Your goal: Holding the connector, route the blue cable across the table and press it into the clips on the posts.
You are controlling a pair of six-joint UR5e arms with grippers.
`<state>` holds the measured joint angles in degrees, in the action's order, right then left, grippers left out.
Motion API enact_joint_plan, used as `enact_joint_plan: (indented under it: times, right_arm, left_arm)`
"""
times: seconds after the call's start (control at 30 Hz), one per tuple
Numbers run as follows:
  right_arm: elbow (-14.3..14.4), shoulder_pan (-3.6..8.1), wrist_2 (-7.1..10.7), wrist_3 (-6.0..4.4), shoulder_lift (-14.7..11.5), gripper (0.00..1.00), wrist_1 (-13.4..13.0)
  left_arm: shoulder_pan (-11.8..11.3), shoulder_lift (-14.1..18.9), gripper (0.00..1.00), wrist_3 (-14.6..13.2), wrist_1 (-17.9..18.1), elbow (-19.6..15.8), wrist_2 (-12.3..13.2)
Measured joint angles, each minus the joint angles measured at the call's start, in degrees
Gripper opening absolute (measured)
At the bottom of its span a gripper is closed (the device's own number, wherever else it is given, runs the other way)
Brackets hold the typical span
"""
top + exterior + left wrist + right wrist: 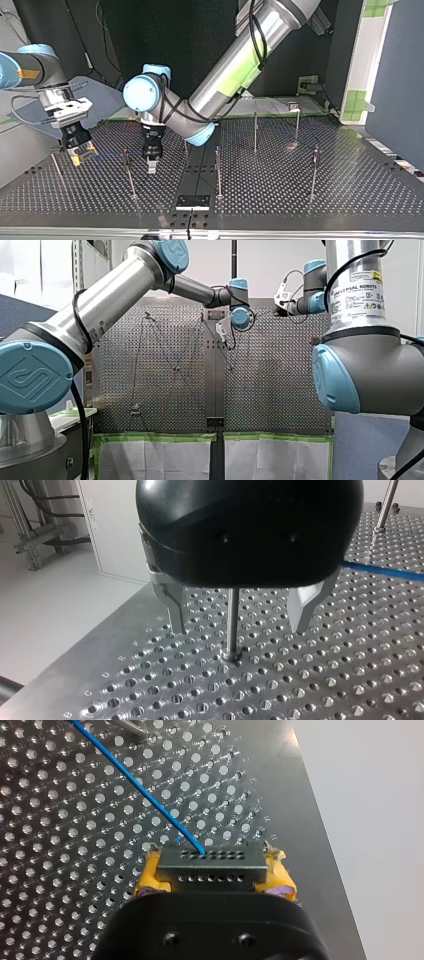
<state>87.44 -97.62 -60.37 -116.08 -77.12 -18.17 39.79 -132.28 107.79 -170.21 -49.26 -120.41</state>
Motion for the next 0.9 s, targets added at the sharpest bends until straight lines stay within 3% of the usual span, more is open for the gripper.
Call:
enact_joint_plan:
  times: [0.33,0.9]
  right_arm:
    - [0.0,0.0,0.0,0.0,0.0,0.0,0.0]
    - [0.0,0.01,0.0,0.0,0.0,0.0,0.0]
  left_arm:
    - [-0.2,0.0,0.98,0.1,0.4,-0.4,0.3]
    - [-1.2,0.1,0.98,1.5,5.2,-4.5,3.5]
